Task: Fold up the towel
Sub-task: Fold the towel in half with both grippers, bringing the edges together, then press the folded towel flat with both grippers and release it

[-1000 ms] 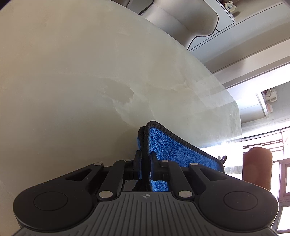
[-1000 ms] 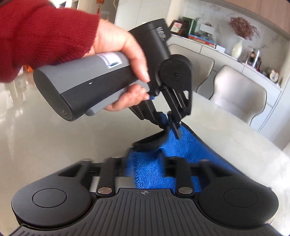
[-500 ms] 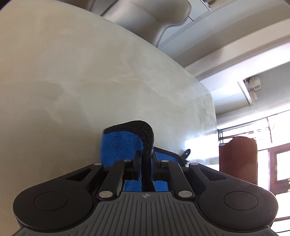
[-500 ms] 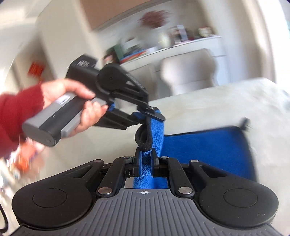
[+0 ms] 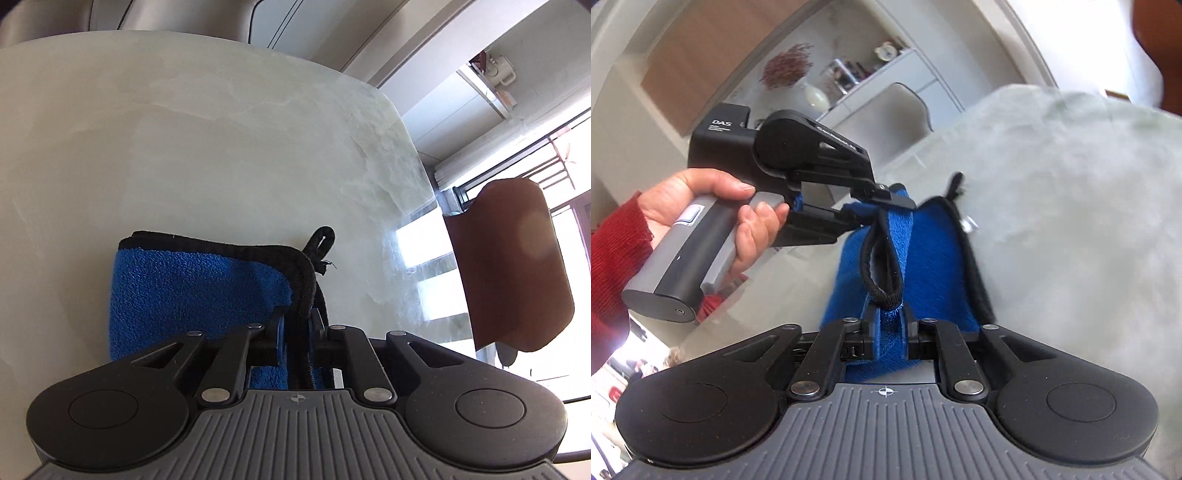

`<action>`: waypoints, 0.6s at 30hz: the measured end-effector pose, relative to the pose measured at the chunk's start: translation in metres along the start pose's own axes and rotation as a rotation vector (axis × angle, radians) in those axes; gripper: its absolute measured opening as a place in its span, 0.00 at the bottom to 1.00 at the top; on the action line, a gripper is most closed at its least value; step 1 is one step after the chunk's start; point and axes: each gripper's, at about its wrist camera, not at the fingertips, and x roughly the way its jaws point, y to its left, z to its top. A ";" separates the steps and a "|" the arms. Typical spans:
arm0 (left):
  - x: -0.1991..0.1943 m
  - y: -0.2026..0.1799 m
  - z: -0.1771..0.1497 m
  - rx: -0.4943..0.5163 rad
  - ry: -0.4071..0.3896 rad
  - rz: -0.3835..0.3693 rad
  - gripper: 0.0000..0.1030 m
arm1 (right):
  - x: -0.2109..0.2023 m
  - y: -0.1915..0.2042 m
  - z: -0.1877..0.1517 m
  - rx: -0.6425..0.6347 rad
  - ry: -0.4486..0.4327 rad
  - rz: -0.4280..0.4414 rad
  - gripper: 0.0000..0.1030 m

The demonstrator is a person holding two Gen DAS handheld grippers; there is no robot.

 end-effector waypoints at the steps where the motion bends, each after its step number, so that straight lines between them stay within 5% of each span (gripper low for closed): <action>1: 0.001 -0.003 -0.002 0.008 0.005 -0.009 0.23 | -0.001 -0.001 0.000 -0.009 -0.002 -0.006 0.36; 5: -0.006 -0.014 -0.012 0.055 0.016 -0.010 0.43 | 0.001 0.001 0.001 -0.080 0.019 -0.026 0.36; 13: -0.048 0.001 -0.018 0.093 -0.122 -0.025 0.60 | 0.004 -0.005 0.011 -0.031 0.045 -0.036 0.43; 18: -0.055 0.044 -0.024 -0.017 -0.128 -0.022 0.62 | 0.009 -0.005 0.014 0.003 0.050 -0.026 0.53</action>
